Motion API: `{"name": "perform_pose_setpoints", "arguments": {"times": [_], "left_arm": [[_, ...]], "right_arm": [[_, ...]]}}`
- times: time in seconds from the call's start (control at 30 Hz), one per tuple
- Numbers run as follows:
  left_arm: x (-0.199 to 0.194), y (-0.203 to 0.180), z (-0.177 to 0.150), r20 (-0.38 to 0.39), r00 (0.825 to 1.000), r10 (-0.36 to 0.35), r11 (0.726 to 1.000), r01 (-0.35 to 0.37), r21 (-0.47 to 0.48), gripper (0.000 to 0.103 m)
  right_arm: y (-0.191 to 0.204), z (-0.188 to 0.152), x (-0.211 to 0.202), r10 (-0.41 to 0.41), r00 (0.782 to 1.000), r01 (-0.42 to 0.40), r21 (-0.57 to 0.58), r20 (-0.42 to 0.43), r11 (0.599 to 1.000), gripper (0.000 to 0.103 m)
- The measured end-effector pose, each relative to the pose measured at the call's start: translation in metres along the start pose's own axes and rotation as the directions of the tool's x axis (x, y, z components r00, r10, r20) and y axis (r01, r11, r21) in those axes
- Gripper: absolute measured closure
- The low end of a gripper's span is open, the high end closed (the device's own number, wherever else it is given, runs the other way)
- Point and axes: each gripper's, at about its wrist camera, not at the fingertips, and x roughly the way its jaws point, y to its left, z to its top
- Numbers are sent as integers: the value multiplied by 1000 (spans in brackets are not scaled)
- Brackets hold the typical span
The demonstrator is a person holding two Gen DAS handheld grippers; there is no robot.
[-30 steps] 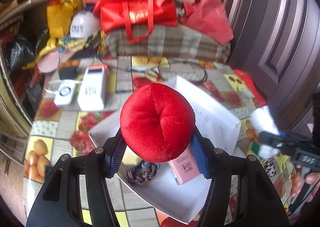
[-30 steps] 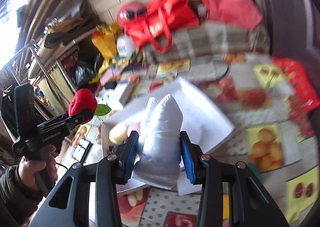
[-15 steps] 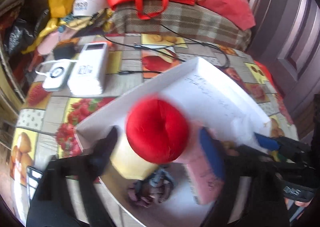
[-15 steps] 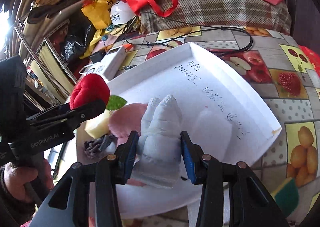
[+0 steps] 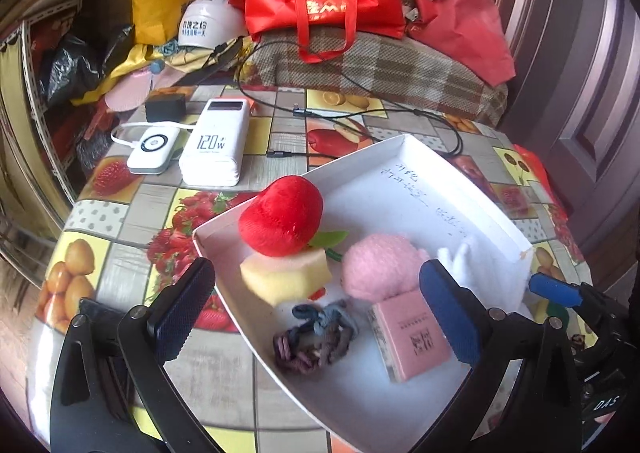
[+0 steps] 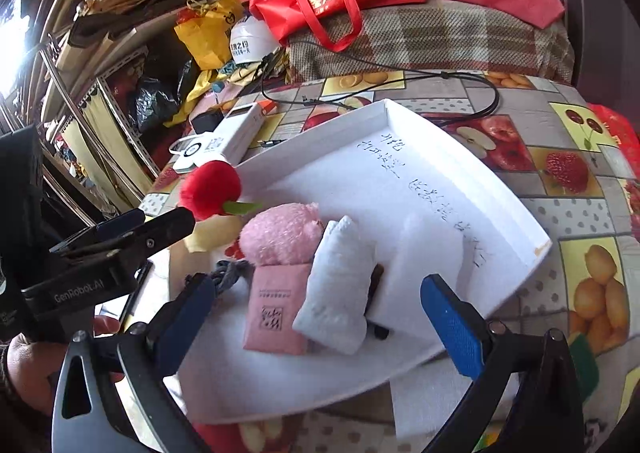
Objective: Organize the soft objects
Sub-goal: 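Lower the apple and glove into the tray and open both tools, then move both tools back to the remaining items on the tablecloth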
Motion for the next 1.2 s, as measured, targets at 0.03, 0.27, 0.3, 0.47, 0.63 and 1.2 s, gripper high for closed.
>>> {"name": "perform_pose_setpoints", "arguments": {"times": [0.03, 0.27, 0.3, 0.47, 0.63, 1.2], "left_arm": [[-6, -1, -1, 6, 1000, -2, 1000, 2, 1, 0], [-44, -13, -9, 43, 999, -25, 999, 25, 21, 0], [-49, -16, -11, 49, 998, -30, 999, 29, 28, 0], [-71, -30, -17, 70, 996, -57, 997, 53, 64, 0], [-92, -43, -21, 100, 991, -85, 993, 75, 93, 0], [-92, -114, -48, -64, 942, -330, 893, 333, 302, 0]], "right_arm": [[1, -2, -5, -1, 1000, 1, 3, 6, 1000, 0], [4, -22, -54, -21, 997, 19, 19, 75, 1000, 0], [4, -24, -62, -26, 995, 25, 18, 91, 1000, 0], [0, -37, -105, -94, 979, 91, 28, 180, 995, 0], [-18, -50, -148, -193, 945, 171, 105, 263, 980, 0], [-112, -105, -211, -442, 877, 326, 438, 192, 838, 0]]}}
